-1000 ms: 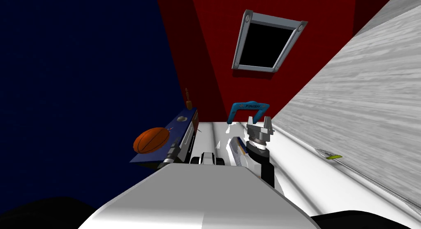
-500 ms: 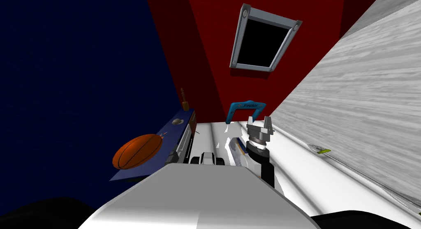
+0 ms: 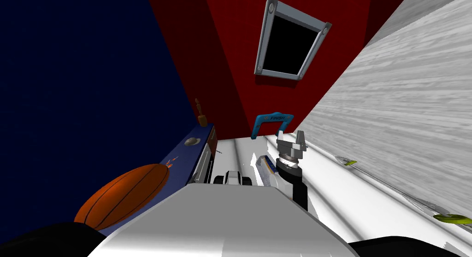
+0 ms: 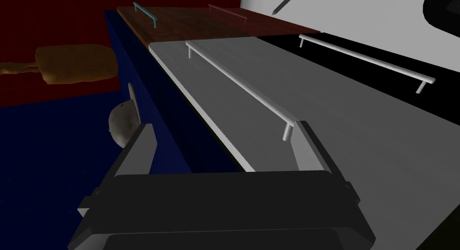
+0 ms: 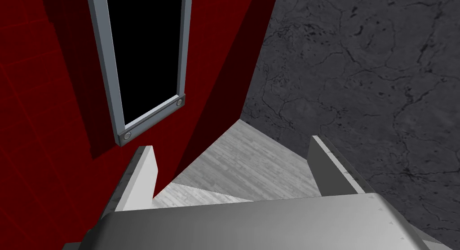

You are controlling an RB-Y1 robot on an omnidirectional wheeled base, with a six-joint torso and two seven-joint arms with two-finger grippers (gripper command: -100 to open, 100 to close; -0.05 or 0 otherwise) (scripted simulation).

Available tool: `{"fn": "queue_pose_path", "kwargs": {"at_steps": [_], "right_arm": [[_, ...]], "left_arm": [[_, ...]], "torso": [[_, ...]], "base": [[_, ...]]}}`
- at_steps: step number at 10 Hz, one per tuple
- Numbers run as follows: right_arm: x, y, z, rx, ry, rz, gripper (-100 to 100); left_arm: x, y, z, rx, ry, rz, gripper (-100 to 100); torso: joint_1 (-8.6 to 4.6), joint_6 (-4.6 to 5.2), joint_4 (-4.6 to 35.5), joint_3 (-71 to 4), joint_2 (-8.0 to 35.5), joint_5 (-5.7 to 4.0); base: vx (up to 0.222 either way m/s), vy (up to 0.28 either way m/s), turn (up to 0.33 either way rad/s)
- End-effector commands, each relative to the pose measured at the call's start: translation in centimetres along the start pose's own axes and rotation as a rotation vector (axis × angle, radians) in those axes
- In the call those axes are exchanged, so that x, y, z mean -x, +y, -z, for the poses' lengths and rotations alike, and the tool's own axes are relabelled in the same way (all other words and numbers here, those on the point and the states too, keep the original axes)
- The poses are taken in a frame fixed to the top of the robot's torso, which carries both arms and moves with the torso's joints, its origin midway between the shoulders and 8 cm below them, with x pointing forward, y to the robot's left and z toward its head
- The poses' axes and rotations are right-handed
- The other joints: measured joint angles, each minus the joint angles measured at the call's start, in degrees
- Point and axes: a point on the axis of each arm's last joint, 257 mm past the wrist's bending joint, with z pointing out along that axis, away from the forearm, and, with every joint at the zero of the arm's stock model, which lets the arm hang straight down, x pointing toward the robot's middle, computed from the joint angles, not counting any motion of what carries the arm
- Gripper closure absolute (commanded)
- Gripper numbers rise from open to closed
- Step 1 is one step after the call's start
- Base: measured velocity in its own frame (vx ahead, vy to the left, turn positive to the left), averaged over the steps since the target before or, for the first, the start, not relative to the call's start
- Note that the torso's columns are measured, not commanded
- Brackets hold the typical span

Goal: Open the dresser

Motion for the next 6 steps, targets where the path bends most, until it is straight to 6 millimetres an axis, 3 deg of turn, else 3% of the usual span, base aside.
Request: {"fn": "queue_pose_path", "kwargs": {"at_steps": [1,2,3,4,6], "right_arm": [[0.0,0.0,0.0,0.0,0.0,0.0,0],[0.0,0.0,0.0,0.0,0.0,0.0,0],[0.0,0.0,0.0,0.0,0.0,0.0,0],[0.0,0.0,0.0,0.0,0.0,0.0,0],[0.0,0.0,0.0,0.0,0.0,0.0,0]], "left_arm": [[1.3,4.8,1.8,0.114,-0.04,0.013,-100],[1.9,6.4,2.6,0.154,-0.055,0.017,-100],[1.9,6.4,2.6,0.154,-0.055,0.017,-100],[3.0,9.2,4.3,0.225,-0.082,0.022,-100],[4.2,12.2,6.3,0.302,-0.11,0.022,-100]], "torso": [[-0.01,0.02,0.0,0.0,-0.1,0.0],[-0.01,-0.01,0.0,-0.1,-0.2,-0.01],[-0.02,-0.01,-0.1,-0.1,-0.2,-0.01],[-0.08,-0.03,0.0,-0.1,0.0,-0.03],[0.09,0.0,-0.1,-0.1,-0.2,0.02]], "base": [[0.131,0.034,-0.174],[0.125,0.025,-0.126],[0.077,0.012,-0.03],[0.109,0.013,-0.15],[0.121,0.043,-0.167]]}}
